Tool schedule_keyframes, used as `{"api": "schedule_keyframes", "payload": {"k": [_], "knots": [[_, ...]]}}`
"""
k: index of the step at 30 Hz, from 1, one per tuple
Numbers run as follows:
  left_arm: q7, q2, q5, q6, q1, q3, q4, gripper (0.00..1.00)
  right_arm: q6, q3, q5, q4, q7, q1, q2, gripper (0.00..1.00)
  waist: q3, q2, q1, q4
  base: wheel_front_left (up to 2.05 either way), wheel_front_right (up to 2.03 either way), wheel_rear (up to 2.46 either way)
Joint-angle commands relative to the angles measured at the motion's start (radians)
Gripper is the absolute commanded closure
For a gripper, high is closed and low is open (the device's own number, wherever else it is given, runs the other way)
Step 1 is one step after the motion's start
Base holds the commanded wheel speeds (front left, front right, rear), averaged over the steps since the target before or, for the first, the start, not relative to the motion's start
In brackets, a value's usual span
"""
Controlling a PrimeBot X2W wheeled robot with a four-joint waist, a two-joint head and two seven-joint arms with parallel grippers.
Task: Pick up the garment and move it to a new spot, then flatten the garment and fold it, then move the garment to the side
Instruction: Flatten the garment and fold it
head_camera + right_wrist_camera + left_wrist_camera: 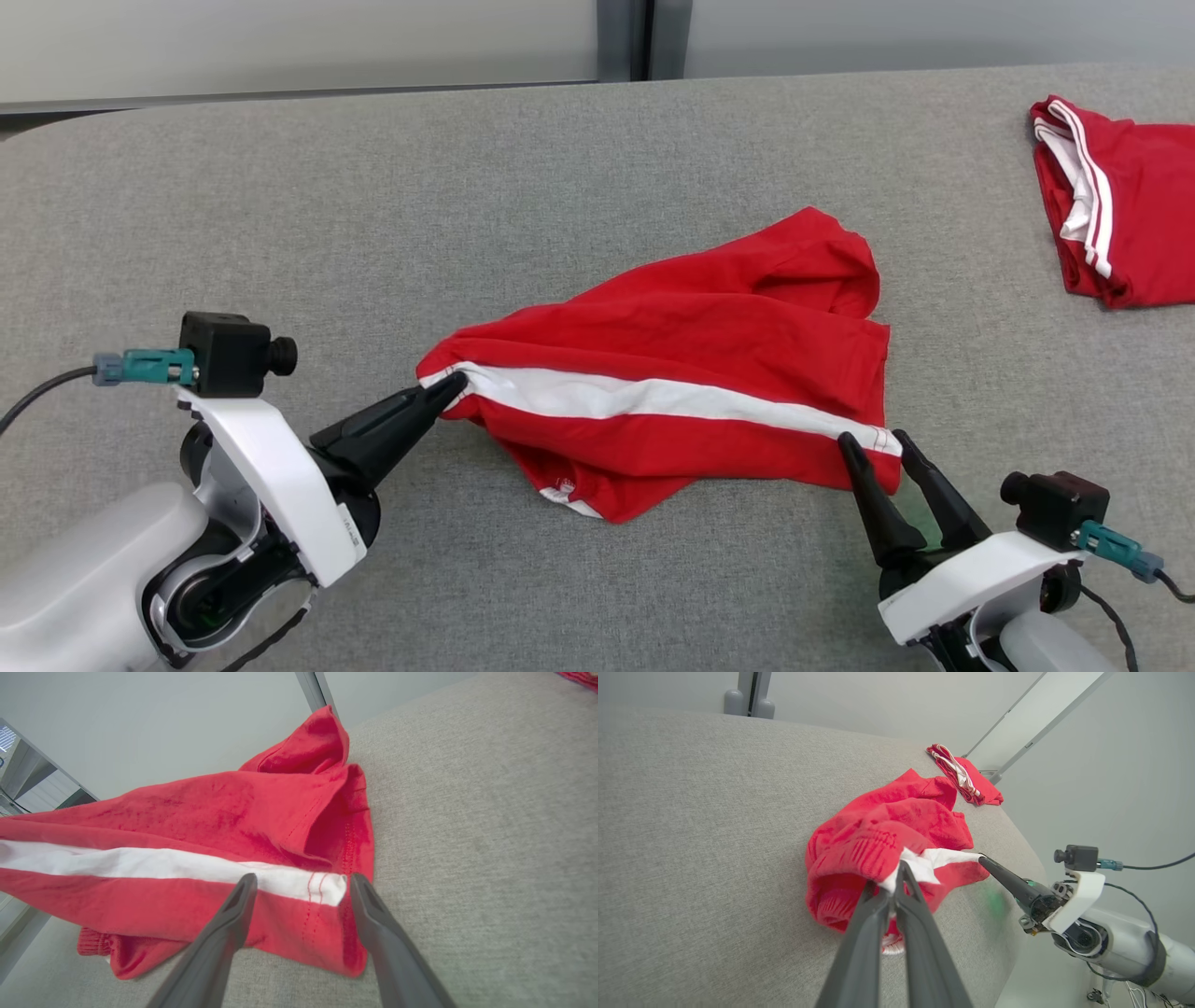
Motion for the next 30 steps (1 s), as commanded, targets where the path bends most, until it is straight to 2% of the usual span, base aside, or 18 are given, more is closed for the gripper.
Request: {"api": "schedule_keyframes", "payload": {"k": [1,2,3,4,5,8,9,11,13,16,17,18,19,22,23,27,30], "knots": [[-0.004,0.0,0.008,-0.005,0.01,-0.002,0.007,1.0,-0.001,0.005,0.006,-0.006,-0.001,-0.007,-0.01,0.0,-0.004,-0.0001,0.0,0.002,0.0,0.0,0.0],[-0.004,-0.003,0.007,-0.005,0.01,-0.004,0.009,1.0,-0.001,0.006,0.011,-0.014,-0.001,-0.004,-0.013,0.0,-0.008,-0.0001,0.0,0.002,0.0,0.0,0.0],[-0.004,-0.005,0.006,-0.005,0.013,-0.005,0.01,1.0,-0.001,0.008,0.013,-0.019,-0.001,0.001,-0.017,0.13,-0.011,-0.0001,0.0,0.003,0.0,0.0,0.0],[-0.004,-0.007,0.004,-0.005,0.016,-0.007,0.012,1.0,-0.001,0.009,0.014,-0.023,-0.001,0.007,-0.021,0.4,-0.014,-0.0001,0.0,0.003,0.0,0.0,0.0],[-0.005,-0.008,0.002,-0.005,0.019,-0.009,0.013,1.0,-0.001,0.011,0.017,-0.027,-0.001,0.011,-0.024,0.53,-0.017,-0.0001,0.0,0.004,0.0,0.0,0.0],[-0.006,-0.01,-0.001,-0.005,0.024,-0.012,0.016,1.0,-0.001,0.022,0.027,-0.024,-0.001,0.025,-0.037,0.81,-0.025,-0.0001,0.0,0.004,0.0,0.0,0.0],[-0.007,-0.01,-0.002,-0.004,0.026,-0.013,0.017,1.0,-0.001,0.023,0.028,-0.019,-0.001,0.024,-0.043,0.79,-0.027,-0.0001,0.0,0.004,0.0,0.0,0.0],[-0.009,-0.012,-0.003,-0.003,0.028,-0.014,0.018,1.0,-0.001,0.018,0.029,-0.009,-0.001,0.025,-0.047,0.56,-0.03,-0.0001,0.0,0.004,0.0,0.0,0.0],[-0.012,-0.014,-0.003,-0.003,0.029,-0.015,0.019,1.0,-0.001,0.021,0.031,-0.004,-0.001,0.03,-0.049,0.46,-0.033,-0.0001,0.0,0.005,0.0,0.0,0.0],[-0.017,-0.018,-0.004,-0.003,0.031,-0.019,0.019,1.0,-0.001,0.033,0.047,0.005,-0.001,0.04,-0.056,0.15,-0.036,-0.0001,0.0,0.006,0.0,0.0,0.0],[-0.017,-0.019,-0.005,-0.003,0.032,-0.02,0.02,1.0,-0.001,0.04,0.05,0.006,-0.001,0.041,-0.06,0.11,-0.037,-0.0001,0.0,0.007,0.0,0.0,0.0],[-0.019,-0.019,-0.005,-0.003,0.033,-0.021,0.02,1.0,-0.001,0.046,0.053,0.003,-0.001,0.04,-0.064,0.15,-0.038,-0.0001,0.0,0.007,0.0,0.0,0.0],[-0.022,-0.02,-0.005,-0.003,0.035,-0.02,0.02,1.0,-0.001,0.05,0.054,-0.001,-0.001,0.038,-0.066,0.43,-0.038,-0.0001,0.0,0.008,0.0,0.0,0.0],[-0.026,-0.021,-0.007,-0.003,0.037,-0.022,0.021,1.0,-0.001,0.059,0.062,-0.015,-0.001,0.032,-0.073,0.9,-0.04,-0.0001,0.0,0.008,0.0,0.0,0.0],[-0.027,-0.021,-0.007,-0.003,0.038,-0.023,0.021,1.0,-0.001,0.062,0.069,-0.018,-0.001,0.031,-0.073,1.0,-0.041,-0.0001,0.0,0.008,0.0,0.0,0.0],[-0.029,-0.022,-0.011,-0.003,0.038,-0.024,0.025,1.0,-0.001,0.077,0.082,-0.034,-0.001,0.017,-0.085,1.0,-0.044,-0.0001,0.0,0.01,0.0,0.0,0.0],[-0.038,-0.022,-0.011,-0.004,0.029,-0.017,0.021,1.0,-0.001,0.038,0.07,-0.069,-0.001,0.001,-0.095,1.0,-0.046,-0.0001,0.0,0.011,0.0,0.0,0.0]]}}
